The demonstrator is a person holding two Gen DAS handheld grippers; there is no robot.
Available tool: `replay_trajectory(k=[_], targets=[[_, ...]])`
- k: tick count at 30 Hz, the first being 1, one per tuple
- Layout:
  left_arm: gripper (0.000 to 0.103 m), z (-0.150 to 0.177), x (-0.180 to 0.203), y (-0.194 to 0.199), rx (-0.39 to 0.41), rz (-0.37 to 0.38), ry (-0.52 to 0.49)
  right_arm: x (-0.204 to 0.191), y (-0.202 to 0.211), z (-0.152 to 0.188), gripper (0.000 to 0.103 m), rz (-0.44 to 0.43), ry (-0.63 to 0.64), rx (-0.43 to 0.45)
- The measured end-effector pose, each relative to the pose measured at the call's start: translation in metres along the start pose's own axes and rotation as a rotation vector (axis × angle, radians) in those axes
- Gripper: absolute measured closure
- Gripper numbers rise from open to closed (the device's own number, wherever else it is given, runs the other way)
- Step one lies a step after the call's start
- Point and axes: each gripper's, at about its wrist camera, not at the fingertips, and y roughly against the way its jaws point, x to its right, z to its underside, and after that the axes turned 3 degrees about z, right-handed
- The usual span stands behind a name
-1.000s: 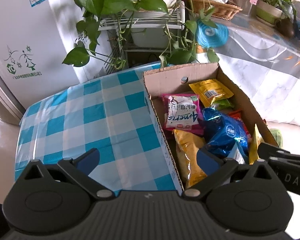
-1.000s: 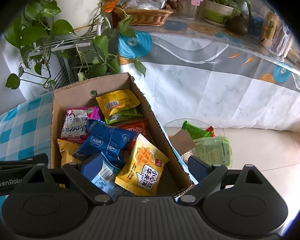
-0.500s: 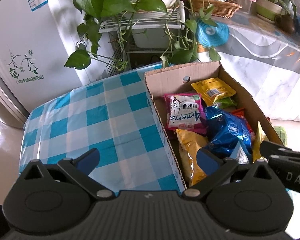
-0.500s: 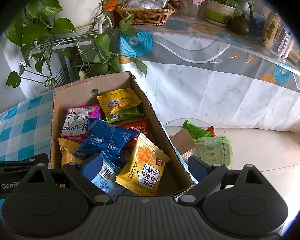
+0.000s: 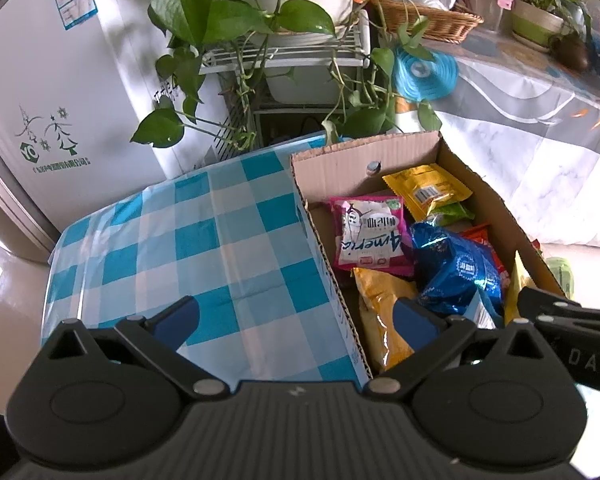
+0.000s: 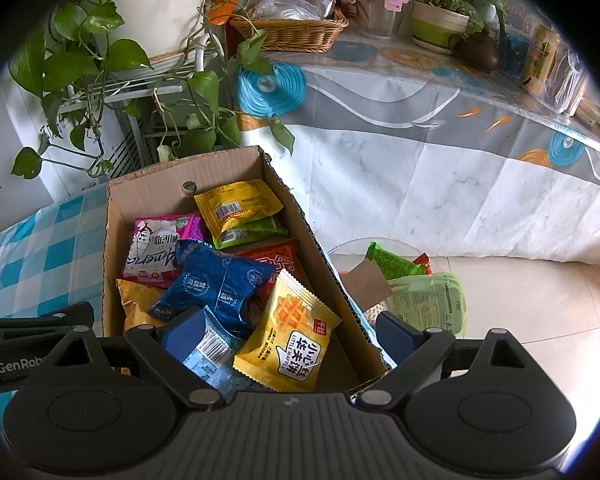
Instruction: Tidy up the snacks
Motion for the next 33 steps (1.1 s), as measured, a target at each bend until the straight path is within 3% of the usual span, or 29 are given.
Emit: replay_trajectory(k=[33], targets=[[0.001,0.007,-0.003,-0.01,-0.085,0.0,-0.014,-0.004,-0.006,0.003,0.007,0.009,0.03,-0.04]])
